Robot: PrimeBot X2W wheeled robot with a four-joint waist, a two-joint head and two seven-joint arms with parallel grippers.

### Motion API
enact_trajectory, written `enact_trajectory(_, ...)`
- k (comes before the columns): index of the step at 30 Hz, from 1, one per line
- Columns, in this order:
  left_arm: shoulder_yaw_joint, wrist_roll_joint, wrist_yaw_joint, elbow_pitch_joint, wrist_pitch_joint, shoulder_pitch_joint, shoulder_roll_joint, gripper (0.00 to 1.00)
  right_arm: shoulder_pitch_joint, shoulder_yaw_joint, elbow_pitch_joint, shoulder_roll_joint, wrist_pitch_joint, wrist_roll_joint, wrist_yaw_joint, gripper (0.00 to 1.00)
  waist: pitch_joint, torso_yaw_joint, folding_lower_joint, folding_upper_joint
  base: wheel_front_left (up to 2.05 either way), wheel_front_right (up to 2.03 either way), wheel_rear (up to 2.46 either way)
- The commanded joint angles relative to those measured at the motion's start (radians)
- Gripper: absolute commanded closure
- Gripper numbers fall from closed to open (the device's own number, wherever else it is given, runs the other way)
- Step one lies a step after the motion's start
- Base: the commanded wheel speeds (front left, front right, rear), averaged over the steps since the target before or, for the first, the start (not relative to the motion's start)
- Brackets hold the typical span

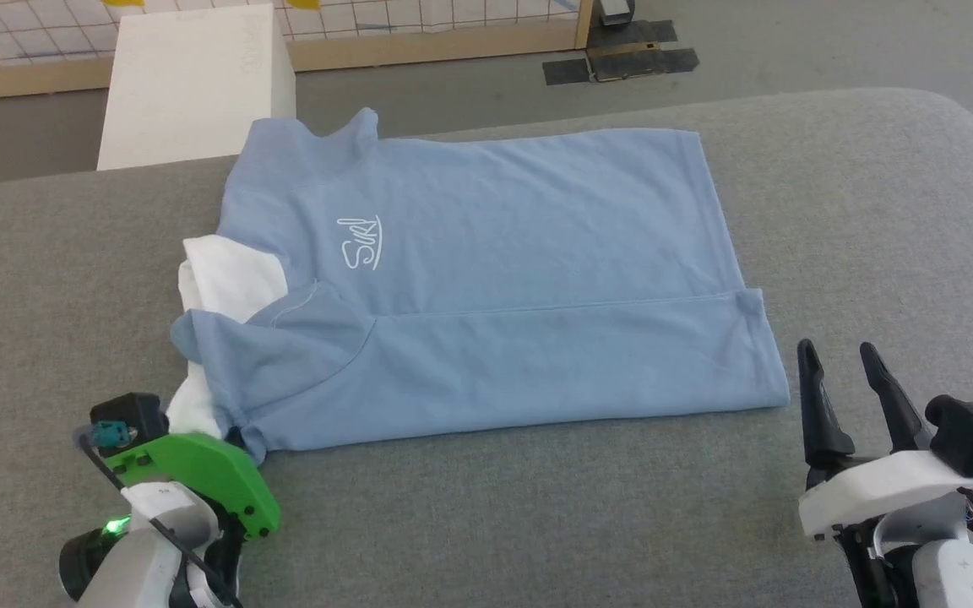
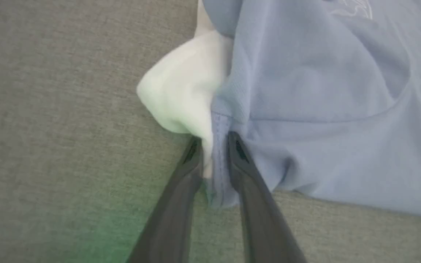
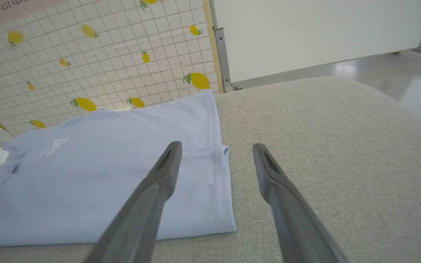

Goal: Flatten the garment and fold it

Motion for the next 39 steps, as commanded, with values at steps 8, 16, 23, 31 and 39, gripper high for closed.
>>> enact_trajectory(8,-0.015,0.011,-0.014,-0.029,-0.055,0.027,-0.012,1.0,-0.046,-0.021,0.037,0.002,0.061,-0.034,-0.002,0.0,0.008,0.02,0.0,0.0,0.0,0.0,0.0)
enact_trajectory(16,-0.036,0.035,-0.046,-0.029,-0.113,-0.005,-0.02,1.0,-0.178,-0.099,0.185,0.002,0.455,-0.069,-0.002,0.0,0.035,0.063,0.0,0.0,0.0,0.0,0.0)
enact_trajectory(23,-0.061,0.055,-0.068,-0.014,-0.15,-0.036,-0.033,1.0,-0.241,-0.136,0.224,0.002,0.838,-0.122,-0.002,0.27,0.052,0.101,0.0,0.0,0.0,0.0,0.0)
enact_trajectory(31,-0.067,0.1,-0.055,-0.017,-0.213,-0.023,-0.004,1.0,-0.184,-0.132,0.009,0.002,0.861,-0.104,-0.002,1.0,0.001,0.126,0.0,0.0,0.0,0.0,0.0)
enact_trajectory(39,-0.06,0.113,0.032,-0.162,-0.114,0.141,0.085,1.0,-0.027,-0.159,-0.146,0.002,0.827,-0.052,-0.002,1.0,-0.065,0.141,0.0,0.0,0.0,0.0,0.0)
